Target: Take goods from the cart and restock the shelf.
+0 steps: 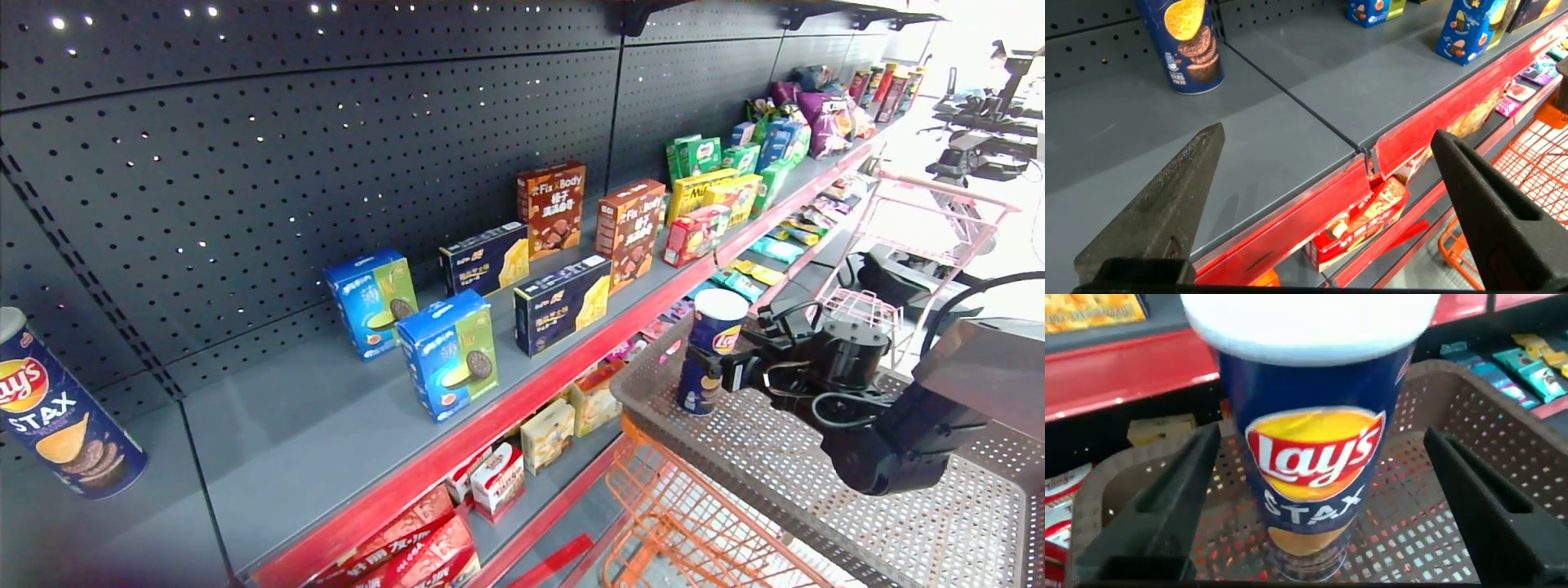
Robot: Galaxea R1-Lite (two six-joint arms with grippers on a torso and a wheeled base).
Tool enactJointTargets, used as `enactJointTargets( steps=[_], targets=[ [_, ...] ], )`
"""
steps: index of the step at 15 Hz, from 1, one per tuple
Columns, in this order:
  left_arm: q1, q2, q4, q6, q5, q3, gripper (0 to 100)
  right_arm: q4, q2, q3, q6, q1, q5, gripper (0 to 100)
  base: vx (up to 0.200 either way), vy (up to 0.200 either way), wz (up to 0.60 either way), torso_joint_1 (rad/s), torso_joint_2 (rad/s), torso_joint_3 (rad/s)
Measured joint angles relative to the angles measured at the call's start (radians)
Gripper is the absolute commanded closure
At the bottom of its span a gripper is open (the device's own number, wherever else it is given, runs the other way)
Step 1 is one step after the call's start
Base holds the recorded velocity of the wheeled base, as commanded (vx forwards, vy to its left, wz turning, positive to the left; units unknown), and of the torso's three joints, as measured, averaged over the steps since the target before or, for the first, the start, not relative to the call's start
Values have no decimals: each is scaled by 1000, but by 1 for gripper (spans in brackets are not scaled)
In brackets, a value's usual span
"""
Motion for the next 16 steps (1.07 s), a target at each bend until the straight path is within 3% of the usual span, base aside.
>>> enactJointTargets(
  steps=[16],
  targets=[
    [0, 0, 0, 0, 0, 0, 0, 67, 113, -199, -9, 2, 1, 0, 0, 0, 0, 0, 0, 0]
  ],
)
